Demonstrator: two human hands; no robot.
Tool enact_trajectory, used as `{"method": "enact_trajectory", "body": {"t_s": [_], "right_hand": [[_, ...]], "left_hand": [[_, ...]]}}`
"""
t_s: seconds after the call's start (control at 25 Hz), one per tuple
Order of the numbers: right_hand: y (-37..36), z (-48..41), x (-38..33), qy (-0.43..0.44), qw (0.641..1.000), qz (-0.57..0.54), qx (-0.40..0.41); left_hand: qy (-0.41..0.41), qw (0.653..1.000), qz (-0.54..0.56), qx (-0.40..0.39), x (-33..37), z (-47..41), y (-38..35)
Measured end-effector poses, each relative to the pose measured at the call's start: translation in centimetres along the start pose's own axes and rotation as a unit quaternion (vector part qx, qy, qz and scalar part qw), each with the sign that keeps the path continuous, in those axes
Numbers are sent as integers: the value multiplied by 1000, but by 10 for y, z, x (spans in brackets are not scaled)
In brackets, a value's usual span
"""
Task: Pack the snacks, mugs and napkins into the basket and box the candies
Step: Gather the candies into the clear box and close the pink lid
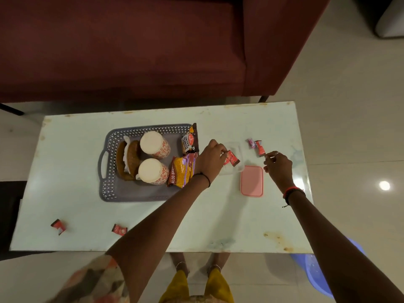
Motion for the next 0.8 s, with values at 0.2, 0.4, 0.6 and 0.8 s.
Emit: {"method": "enact_trajectory", "body": {"t_s": [0.2, 0.4, 0.6, 0.8], "right_hand": [[0, -21, 0, 3, 999, 37, 26], [-21, -45, 9, -34, 997, 66, -1], [-29, -53, 5, -37, 991, 125, -14], [-25, -54, 10, -43, 997, 67, 1]], "left_hand": [[9, 990, -130, -51, -5, -40, -27], [-52, 973, -211, -72, 6, -58, -35], [-108, 982, -152, -21, 31, -83, -14], [-106, 985, -136, -11, 28, -113, -18]]}}
Point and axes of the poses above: each hand's wrist, its own z-axis away from the middle knuckle, its own y-axis out of the back of the hand, x = y × z, the point moved 7 cm from there along -z, towards the middle knuckle, and after that the axes turned 8 degrees about -x, right-handed, at the moved point
